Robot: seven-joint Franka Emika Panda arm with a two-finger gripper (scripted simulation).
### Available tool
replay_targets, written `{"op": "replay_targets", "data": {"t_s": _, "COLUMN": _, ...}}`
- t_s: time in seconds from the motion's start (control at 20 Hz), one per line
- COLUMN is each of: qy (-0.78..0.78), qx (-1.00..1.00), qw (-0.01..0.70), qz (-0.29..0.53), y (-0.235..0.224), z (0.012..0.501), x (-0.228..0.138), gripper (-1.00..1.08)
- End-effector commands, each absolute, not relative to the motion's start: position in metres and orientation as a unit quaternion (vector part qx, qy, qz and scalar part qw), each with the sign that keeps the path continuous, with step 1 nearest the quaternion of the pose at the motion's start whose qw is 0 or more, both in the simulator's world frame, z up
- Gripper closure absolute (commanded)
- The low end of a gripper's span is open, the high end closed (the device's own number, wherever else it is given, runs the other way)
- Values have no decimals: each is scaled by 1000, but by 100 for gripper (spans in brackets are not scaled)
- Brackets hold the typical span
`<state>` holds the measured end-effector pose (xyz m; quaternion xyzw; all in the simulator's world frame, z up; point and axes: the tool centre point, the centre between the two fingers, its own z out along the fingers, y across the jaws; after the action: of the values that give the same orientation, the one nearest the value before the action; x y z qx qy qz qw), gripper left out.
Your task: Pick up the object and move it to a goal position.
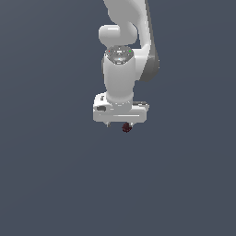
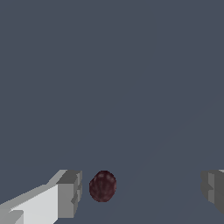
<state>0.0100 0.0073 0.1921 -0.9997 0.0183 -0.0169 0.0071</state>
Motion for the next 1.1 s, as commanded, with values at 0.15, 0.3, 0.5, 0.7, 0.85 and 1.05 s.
{"op": "replay_targets", "data": {"t_s": 0.15, "qy": 22, "qx": -1000, "qw": 7, "qz": -17, "y": 3, "z": 191, "x": 10, "gripper": -92}}
{"op": "replay_targets", "data": {"t_s": 0.3, "qy": 32, "qx": -999, "qw": 7, "qz": -16, "y": -11, "z": 187, "x": 9, "gripper": -92}}
{"op": "replay_targets", "data": {"t_s": 0.5, "qy": 43, "qx": -999, "qw": 8, "qz": -15, "y": -26, "z": 184, "x": 7, "gripper": -92}}
{"op": "replay_targets", "data": {"t_s": 0.7, "qy": 44, "qx": -999, "qw": 8, "qz": -15, "y": -26, "z": 184, "x": 7, "gripper": -92}}
{"op": "replay_targets", "data": {"t_s": 0.85, "qy": 49, "qx": -999, "qw": 8, "qz": -15, "y": -24, "z": 182, "x": 6, "gripper": -92}}
{"op": "replay_targets", "data": {"t_s": 1.05, "qy": 64, "qx": -998, "qw": 8, "qz": -14, "y": -19, "z": 176, "x": 2, "gripper": -92}}
